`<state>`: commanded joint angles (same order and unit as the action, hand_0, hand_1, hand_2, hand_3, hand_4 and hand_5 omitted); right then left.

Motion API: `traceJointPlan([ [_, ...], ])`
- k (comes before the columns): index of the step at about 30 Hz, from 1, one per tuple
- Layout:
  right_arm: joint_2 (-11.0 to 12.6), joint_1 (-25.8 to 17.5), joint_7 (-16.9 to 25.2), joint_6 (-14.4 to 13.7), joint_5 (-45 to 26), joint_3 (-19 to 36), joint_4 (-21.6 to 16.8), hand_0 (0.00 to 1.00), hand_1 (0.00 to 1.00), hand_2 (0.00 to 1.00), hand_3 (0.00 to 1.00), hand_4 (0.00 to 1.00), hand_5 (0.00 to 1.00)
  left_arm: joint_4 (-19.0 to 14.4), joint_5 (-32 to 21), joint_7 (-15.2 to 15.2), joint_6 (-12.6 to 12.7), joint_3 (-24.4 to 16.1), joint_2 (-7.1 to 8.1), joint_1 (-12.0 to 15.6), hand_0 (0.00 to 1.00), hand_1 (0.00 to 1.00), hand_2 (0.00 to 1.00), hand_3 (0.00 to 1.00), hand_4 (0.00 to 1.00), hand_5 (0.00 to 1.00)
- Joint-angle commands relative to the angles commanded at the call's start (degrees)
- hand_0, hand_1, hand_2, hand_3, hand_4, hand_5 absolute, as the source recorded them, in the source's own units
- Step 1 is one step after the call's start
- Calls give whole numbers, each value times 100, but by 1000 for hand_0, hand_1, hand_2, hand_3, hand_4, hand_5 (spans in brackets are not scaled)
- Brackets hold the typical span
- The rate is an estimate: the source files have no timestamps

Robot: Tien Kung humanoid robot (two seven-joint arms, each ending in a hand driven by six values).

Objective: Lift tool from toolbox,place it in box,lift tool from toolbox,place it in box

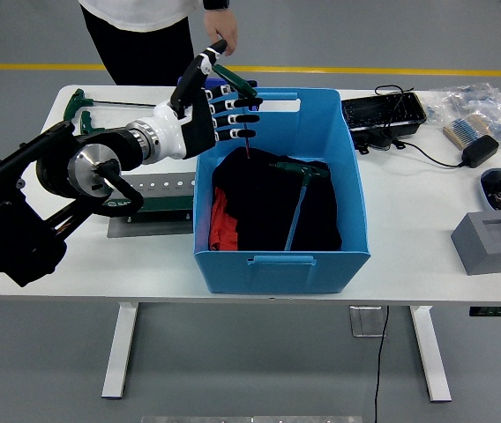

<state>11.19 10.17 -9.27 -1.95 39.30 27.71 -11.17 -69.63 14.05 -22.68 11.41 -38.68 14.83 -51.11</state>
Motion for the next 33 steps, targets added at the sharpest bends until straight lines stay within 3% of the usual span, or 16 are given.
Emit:
traceJointPlan([
  [3, 22, 47, -1, 25, 28, -5, 7, 702, 682, 750, 588, 843, 682, 622, 692, -133, -240, 515, -256, -167, 374, 508, 604, 724, 888, 977],
  [6, 43, 95, 18, 30, -31, -60, 14, 702, 682, 750, 588, 843, 681, 1069, 1413, -224, -434, 829, -404, -256, 387, 522, 618, 756, 888, 997],
  [10, 59, 123, 30, 23, -53, -79, 20, 702, 682, 750, 588, 843, 681, 1109, 2382, -338, -823, 1007, -497, -359, 387, 522, 618, 756, 888, 997],
  [18, 73, 160, 46, 31, -137, -141, 32, 702, 682, 749, 588, 843, 681, 918, 4318, -263, -1249, 1027, -619, -426, 386, 529, 642, 802, 881, 985],
  [27, 74, 149, 49, 34, -194, -166, 42, 702, 682, 749, 588, 843, 681, 712, 6478, -1, -1057, 769, -503, -334, 390, 527, 646, 802, 878, 990],
  [30, 66, 143, 70, 24, -306, -229, 44, 701, 682, 749, 588, 843, 682, 678, 7186, 117, -877, 431, -413, -66, 396, 524, 639, 778, 867, 994],
  [31, 63, 142, 73, 21, -326, -237, 44, 701, 682, 749, 588, 843, 682, 670, 7202, 142, -835, 361, -399, -8, 396, 524, 639, 778, 867, 994],
  [33, 52, 129, 99, 1, -474, -315, 46, 701, 682, 749, 588, 843, 682, 587, 6866, 271, -631, -81, -322, 358, 396, 524, 639, 778, 867, 994],
])
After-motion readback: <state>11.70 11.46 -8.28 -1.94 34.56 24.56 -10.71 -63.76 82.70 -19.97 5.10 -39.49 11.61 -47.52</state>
